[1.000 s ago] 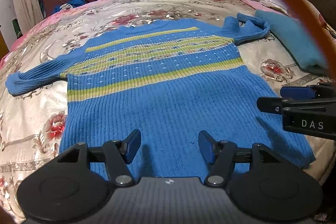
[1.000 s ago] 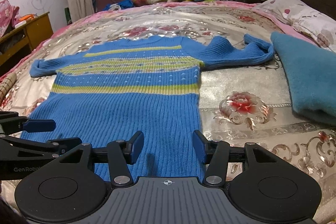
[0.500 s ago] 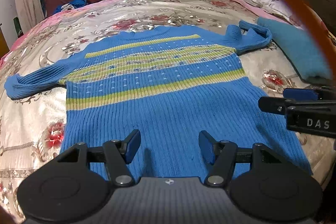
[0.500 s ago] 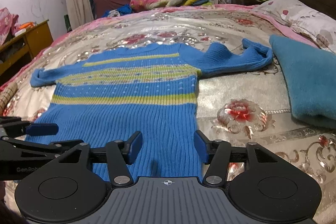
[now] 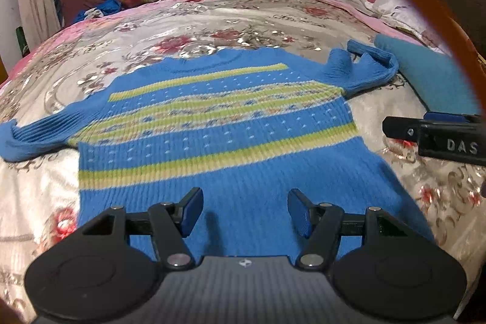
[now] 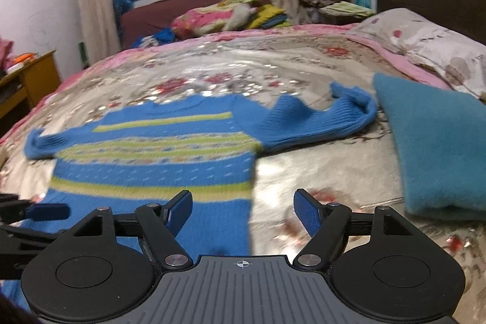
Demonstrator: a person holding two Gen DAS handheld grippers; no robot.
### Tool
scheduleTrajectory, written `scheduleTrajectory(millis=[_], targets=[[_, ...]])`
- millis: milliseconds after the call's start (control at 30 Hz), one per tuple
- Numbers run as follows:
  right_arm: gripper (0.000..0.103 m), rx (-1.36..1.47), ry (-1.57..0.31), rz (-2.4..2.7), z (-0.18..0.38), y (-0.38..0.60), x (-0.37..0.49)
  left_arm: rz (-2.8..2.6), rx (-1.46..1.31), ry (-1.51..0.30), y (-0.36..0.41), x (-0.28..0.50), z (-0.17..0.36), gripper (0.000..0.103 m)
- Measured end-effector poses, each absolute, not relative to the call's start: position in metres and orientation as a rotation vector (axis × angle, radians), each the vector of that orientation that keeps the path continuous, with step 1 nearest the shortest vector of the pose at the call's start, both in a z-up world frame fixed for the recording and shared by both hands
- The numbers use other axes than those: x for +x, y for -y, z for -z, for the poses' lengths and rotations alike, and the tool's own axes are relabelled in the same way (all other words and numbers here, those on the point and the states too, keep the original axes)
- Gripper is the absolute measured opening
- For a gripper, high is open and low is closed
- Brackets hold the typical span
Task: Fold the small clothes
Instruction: 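Move the right gripper to the sleeve cuff by the teal cloth and grasp it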
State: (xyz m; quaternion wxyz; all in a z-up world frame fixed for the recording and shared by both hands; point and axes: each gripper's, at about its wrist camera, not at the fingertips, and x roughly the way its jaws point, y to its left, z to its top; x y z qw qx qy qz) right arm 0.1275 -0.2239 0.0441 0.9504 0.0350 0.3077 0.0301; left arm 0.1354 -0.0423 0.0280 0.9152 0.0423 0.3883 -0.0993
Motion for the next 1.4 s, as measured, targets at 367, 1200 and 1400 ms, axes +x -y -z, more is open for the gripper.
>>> scheduleTrajectory(millis=[367, 1200, 1400], targets=[[0.071, 0.157, -0.651, -0.020, -0.030, 0.260, 0.162, 0.248, 0.078, -0.802, 0.074, 0.176, -0.019, 0.067], [0.063, -0.104, -0.595, 0.166, -0.046, 0.322, 0.310, 0.327, 0.021, -0.784, 0.098, 0.223, -0.006, 0.069], [0.063, -0.215, -0.662, 0.149, -0.027, 0.321, 0.363, 0.352, 0.005, -0.787, 0.099, 0.232, -0.002, 0.073]])
